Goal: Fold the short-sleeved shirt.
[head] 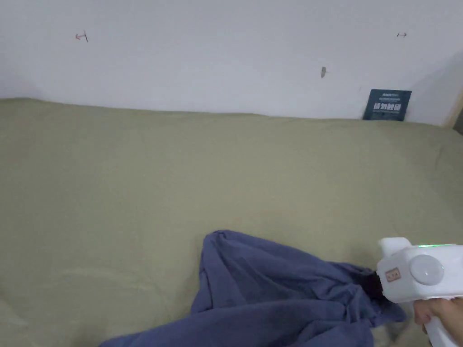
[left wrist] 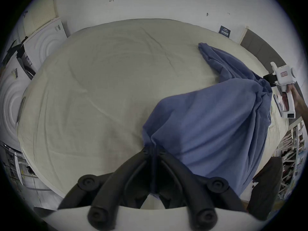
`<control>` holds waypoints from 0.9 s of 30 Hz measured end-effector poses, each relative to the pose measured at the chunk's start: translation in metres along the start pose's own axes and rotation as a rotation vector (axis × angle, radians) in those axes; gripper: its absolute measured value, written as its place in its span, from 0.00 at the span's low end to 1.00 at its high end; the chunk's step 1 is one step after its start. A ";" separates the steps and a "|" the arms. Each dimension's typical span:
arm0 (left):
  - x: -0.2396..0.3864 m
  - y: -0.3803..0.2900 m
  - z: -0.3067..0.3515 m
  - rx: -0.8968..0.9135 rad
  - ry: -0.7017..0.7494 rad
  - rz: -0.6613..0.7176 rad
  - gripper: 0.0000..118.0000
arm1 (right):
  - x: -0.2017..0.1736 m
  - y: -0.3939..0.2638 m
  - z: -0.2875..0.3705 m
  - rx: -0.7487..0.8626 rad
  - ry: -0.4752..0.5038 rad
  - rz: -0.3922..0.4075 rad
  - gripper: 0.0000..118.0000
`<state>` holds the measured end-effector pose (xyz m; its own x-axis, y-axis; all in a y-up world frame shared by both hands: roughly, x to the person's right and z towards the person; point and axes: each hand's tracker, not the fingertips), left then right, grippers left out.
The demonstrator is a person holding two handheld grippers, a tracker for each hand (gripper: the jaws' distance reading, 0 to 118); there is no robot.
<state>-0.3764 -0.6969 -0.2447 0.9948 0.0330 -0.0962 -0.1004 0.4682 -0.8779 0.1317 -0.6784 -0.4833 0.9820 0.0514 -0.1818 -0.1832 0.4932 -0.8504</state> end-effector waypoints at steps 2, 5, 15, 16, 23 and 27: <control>-0.004 0.004 0.016 0.042 0.014 0.034 0.04 | -0.002 0.003 0.027 0.049 -0.016 0.020 0.04; -0.020 0.021 0.062 0.160 0.035 0.062 0.04 | -0.002 -0.005 0.098 0.192 -0.035 0.031 0.04; -0.060 0.084 0.204 0.404 0.146 0.070 0.04 | 0.025 -0.036 0.283 0.478 0.010 -0.058 0.04; -0.056 0.089 0.216 0.415 0.148 0.066 0.04 | 0.026 -0.041 0.294 0.492 0.016 -0.064 0.04; -0.031 0.129 0.259 0.506 0.207 0.027 0.04 | 0.018 -0.040 0.334 0.554 -0.023 -0.052 0.04; -0.020 0.155 0.265 0.535 0.239 0.018 0.04 | 0.021 -0.018 0.344 0.585 -0.047 -0.074 0.04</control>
<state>-0.4075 -0.3910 -0.2545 0.9555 -0.1262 -0.2666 -0.0332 0.8520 -0.5224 0.1714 -0.3877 -0.3019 0.9946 0.0305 -0.0993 -0.0717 0.8932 -0.4440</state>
